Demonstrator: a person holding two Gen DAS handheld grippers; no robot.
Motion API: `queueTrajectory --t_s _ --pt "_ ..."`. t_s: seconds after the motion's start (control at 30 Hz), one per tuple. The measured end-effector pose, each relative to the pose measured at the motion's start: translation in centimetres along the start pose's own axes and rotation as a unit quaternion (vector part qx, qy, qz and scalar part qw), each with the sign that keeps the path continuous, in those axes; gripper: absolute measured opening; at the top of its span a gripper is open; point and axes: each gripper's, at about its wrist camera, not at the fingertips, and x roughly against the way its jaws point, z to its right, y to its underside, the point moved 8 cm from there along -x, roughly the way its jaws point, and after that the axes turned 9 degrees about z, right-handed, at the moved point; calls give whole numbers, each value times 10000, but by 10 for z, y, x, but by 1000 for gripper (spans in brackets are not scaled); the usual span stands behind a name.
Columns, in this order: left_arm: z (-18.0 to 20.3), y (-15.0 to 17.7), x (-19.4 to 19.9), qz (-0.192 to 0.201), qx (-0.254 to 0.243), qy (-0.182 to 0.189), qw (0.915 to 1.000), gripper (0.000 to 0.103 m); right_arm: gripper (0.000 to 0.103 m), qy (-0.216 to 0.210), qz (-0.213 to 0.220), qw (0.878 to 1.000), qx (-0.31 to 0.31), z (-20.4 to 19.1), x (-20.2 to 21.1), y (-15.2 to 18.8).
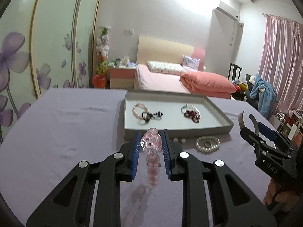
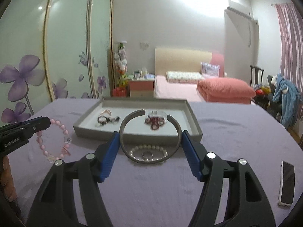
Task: Organize jewelry
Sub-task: 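Lift the pink paw-charm bracelet with the left tool while the right tool grasps and lifts the silver cuff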
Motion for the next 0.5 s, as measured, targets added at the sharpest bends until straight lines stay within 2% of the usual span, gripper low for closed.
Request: queueTrajectory --t_s 0.27,0.5 --pt "19 -25 16 701 -275 -154 9970 24 64 30 655 9978 58 -8 13 -28" --pt "31 -35 19 1054 -498 -267 9928 24 64 154 1090 9939 121 -5 19 -48"
